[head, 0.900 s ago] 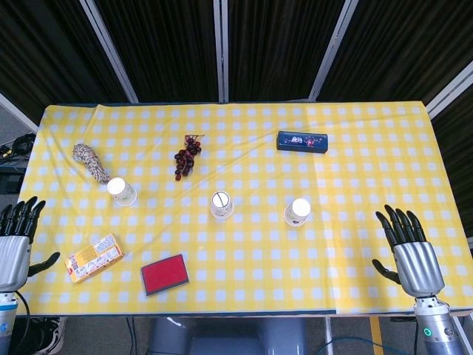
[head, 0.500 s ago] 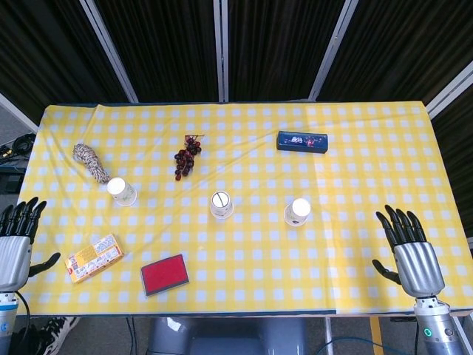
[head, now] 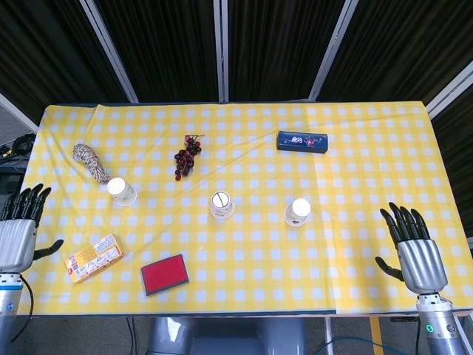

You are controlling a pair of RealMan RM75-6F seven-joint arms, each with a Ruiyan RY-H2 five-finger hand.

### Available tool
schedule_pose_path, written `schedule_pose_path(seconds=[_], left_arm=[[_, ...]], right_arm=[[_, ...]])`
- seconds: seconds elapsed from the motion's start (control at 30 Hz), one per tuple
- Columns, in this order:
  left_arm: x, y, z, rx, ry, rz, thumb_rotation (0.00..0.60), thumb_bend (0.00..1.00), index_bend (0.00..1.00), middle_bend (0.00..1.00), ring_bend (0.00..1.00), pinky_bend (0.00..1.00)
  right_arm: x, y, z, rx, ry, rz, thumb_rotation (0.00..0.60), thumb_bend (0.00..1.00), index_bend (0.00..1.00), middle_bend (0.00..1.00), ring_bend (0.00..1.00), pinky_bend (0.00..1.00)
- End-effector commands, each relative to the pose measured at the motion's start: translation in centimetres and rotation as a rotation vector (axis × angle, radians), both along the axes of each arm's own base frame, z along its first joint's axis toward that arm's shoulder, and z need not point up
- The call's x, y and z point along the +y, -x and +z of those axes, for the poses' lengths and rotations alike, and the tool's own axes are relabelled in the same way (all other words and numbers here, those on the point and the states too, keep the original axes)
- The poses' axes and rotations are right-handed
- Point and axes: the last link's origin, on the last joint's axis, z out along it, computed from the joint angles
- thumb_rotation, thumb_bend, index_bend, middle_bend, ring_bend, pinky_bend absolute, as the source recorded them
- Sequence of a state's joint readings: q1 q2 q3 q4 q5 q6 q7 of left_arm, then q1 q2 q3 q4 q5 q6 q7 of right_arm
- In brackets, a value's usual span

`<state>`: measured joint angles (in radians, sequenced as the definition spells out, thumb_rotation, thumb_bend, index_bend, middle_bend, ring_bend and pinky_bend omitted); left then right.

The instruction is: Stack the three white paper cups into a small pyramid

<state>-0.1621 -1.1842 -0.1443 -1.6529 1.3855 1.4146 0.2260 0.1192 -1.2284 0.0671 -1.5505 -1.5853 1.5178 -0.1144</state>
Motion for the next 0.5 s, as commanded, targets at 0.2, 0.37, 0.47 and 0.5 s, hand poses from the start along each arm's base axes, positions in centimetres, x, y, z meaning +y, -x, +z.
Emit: schedule_pose_path(seconds=[0.2,0.37,0.47,0.5], left_arm=[[8.3,-0.2,-0.1,0.036,0.078,0.067,0.600,0.10,0.15,0.00,0.00,0.00],[11.4,-0.6,-1.0,0.043,0.143,0.094,0.600,0.16,0.20,0.00,0.00,0.00],[13.1,-1.0,-1.7,0.048,0.178,0.104,0.600,0.16,0.21,0.00,0.00,0.00],[13.5,-1.2,-1.9,0.048,0.188,0.107,0.600,0.17,0.21,0.00,0.00,0.00]], right_arm=[[-0.3,0.3,0.1,-0.003,0.006,-0.012,0.600,0.07,0.00,0.00,0.00,0.00],[-0.7,0.5,0.1,-0.003,0.002,-0.023,0.600,0.07,0.00,0.00,0.00,0.00],[-0.9,0.6,0.1,-0.006,0.006,-0.028,0.600,0.07,0.00,0.00,0.00,0.00],[-0.9,0.6,0.1,-0.007,0.006,-0.029,0.600,0.07,0.00,0.00,0.00,0.00]])
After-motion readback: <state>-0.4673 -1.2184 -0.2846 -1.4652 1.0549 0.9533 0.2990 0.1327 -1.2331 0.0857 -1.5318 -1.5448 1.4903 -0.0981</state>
